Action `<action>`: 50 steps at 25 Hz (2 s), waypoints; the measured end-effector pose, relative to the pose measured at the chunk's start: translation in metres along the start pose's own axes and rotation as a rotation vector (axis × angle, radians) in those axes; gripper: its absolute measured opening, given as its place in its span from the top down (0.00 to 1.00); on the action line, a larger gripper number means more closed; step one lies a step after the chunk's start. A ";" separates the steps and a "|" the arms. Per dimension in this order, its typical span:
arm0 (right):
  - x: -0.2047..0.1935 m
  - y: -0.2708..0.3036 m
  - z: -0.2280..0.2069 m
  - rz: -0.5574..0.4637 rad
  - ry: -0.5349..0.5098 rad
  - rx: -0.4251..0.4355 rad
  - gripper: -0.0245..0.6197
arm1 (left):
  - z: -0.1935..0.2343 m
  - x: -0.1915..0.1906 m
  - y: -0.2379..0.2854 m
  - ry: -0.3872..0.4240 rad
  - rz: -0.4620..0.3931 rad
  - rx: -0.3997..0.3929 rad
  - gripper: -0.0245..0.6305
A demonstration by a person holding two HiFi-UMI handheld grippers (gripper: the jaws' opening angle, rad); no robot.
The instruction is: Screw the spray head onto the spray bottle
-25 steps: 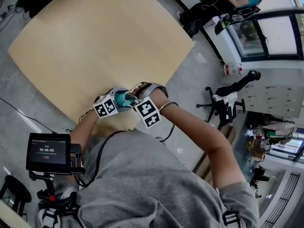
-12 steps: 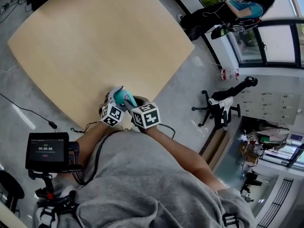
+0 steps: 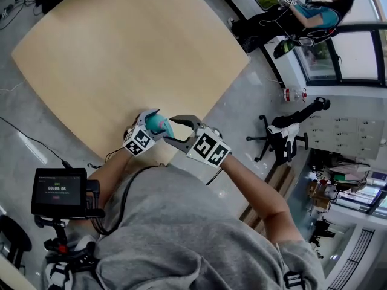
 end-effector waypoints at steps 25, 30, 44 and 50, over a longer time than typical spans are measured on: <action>-0.033 0.074 -0.005 0.238 -0.686 0.175 0.76 | 0.007 -0.006 -0.002 0.019 0.038 -0.133 0.40; -0.050 0.067 -0.014 0.089 0.048 0.043 0.76 | 0.003 -0.005 -0.003 0.003 0.000 -0.063 0.40; -0.055 0.070 0.012 0.005 0.579 -0.320 0.76 | -0.005 -0.010 -0.002 -0.138 -0.008 0.224 0.40; -0.043 0.035 0.017 0.052 0.153 -0.181 0.65 | 0.002 -0.006 0.000 -0.062 0.002 0.042 0.40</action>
Point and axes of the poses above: the fingertips, and each gripper's own axes: y forward along the fingers, z to its left, x out of its top, the point moved 8 cm from there along -y, backward along the fingers, and after that the axes turned 6 degrees about -x, right-handed, at the moved point
